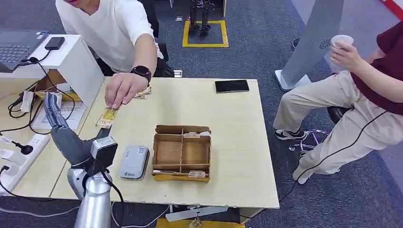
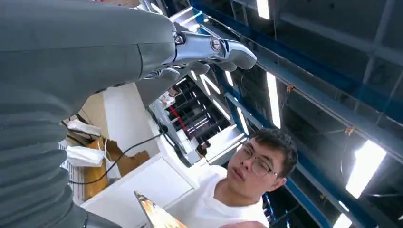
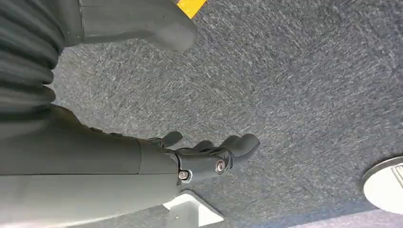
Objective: Pass the card to the sensor for recognition and then transmit it.
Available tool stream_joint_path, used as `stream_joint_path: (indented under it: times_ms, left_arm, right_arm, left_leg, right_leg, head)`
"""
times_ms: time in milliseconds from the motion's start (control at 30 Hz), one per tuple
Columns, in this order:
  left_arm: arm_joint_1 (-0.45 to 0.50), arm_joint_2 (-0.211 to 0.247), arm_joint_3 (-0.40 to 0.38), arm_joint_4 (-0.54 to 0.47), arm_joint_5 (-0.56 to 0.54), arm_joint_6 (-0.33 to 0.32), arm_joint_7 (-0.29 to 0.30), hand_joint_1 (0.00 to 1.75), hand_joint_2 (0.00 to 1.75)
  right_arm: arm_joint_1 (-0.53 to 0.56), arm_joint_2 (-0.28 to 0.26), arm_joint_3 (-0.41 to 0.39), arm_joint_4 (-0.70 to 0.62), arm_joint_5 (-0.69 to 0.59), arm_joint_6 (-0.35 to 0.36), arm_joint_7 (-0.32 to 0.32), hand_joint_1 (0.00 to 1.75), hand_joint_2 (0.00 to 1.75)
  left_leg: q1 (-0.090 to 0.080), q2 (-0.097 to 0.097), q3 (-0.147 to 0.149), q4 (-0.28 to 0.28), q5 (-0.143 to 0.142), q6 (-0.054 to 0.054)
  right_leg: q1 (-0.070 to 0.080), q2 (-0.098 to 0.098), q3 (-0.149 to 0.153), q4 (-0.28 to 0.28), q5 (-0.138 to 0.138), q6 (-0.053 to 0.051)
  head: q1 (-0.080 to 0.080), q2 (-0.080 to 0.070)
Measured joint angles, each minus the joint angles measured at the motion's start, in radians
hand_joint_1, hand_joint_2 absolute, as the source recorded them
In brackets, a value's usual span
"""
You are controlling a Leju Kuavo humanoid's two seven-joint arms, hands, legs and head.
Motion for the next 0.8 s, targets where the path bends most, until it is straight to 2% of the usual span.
stream_joint_path:
  times_ms: [200,233,800]
  left_arm:
    - [-0.017,-0.004,0.030,-0.019,0.031,0.000,-0.030,0.03,1.75]
    - [-0.018,-0.006,0.031,-0.022,0.039,0.000,-0.031,1.75,1.75]
    - [-0.019,-0.007,0.031,-0.049,0.055,0.000,-0.034,1.75,1.75]
  right_arm:
    - [0.005,-0.009,0.022,0.010,0.007,0.003,0.000,0.00,1.75]
    - [0.006,-0.013,0.026,0.013,0.009,0.005,0.000,0.00,1.75]
    - [0.006,-0.041,0.052,0.037,0.006,0.005,0.003,0.00,1.75]
  left_leg:
    - [0.000,0.000,0.000,0.000,0.000,0.000]
    - [0.000,0.000,0.000,0.000,0.000,0.000]
    - [0.000,0.000,0.000,0.000,0.000,0.000]
  right_leg:
    - [0.000,0.000,0.000,0.000,0.000,0.000]
    - [0.000,0.000,0.000,0.000,0.000,0.000]
    - [0.000,0.000,0.000,0.000,0.000,0.000]
  head:
    - [0.000,0.000]
    - [0.000,0.000]
    - [0.000,0.000]
